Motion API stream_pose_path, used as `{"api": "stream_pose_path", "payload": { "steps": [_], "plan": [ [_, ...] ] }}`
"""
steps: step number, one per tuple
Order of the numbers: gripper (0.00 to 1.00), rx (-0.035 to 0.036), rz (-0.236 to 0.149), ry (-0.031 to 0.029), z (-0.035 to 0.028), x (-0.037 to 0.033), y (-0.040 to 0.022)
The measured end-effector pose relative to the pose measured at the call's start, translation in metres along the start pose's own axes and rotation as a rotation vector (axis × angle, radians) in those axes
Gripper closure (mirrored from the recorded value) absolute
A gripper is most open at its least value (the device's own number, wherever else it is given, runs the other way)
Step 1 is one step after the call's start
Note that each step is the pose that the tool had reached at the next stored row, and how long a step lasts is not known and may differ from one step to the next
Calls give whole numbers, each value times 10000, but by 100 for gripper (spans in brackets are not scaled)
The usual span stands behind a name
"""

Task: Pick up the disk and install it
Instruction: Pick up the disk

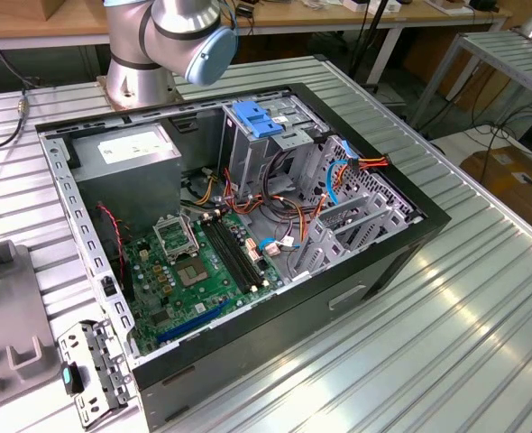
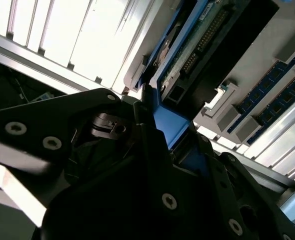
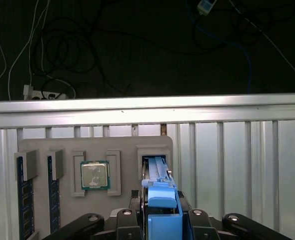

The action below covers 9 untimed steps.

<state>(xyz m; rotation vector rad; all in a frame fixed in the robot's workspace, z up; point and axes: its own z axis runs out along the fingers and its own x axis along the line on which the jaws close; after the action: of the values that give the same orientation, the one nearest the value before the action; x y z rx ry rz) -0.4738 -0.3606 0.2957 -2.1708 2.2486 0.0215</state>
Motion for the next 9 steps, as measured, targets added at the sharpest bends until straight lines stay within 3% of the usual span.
{"api": "stream_pose_path", "payload": {
  "steps": [9],
  "plan": [
    [63, 2, 56, 0, 0, 0, 0]
  ]
}}
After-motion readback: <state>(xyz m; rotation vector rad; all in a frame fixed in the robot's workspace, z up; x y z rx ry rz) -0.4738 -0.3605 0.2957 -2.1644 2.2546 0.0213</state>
